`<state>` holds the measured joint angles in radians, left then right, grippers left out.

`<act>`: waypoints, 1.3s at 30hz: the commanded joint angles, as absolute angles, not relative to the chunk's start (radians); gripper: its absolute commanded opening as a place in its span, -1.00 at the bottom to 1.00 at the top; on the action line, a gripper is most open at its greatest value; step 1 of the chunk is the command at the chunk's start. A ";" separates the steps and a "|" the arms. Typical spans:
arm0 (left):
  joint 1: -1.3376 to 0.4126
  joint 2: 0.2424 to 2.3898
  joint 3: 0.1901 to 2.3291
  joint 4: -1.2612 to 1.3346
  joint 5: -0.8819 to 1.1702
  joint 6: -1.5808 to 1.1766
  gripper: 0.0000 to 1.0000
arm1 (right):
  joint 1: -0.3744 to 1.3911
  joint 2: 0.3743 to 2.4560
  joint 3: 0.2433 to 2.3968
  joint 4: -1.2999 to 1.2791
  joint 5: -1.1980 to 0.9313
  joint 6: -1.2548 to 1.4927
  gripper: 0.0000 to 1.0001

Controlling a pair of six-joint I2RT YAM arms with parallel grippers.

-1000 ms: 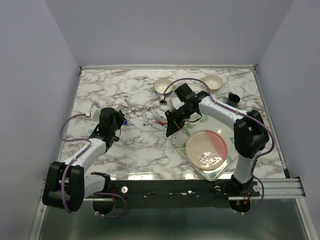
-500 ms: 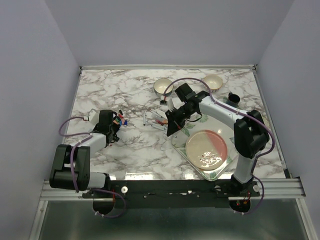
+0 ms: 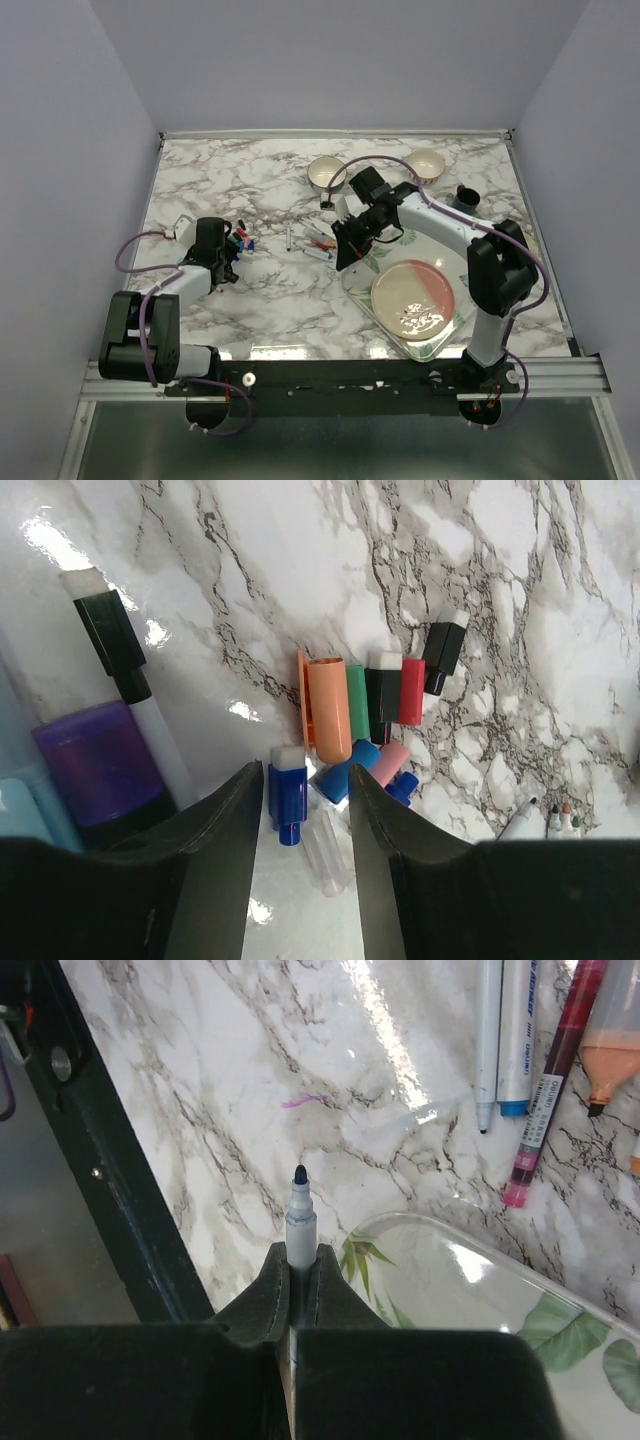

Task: Open the pen caps
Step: Place the pen cap on the table with the left arm, then place the barrel on the table with the right arm

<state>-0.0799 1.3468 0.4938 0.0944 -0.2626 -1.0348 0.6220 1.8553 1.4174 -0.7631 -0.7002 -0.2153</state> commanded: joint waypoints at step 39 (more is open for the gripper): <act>-0.066 0.614 0.368 -0.466 -0.293 -1.129 0.64 | 0.750 2.043 1.804 -0.824 -0.166 -0.333 -0.34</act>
<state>-0.0719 0.6121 0.3458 -0.3313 -0.1951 -1.0649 0.7406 2.1761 1.8362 -0.8104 -0.1238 -0.3141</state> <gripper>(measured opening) 0.841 0.331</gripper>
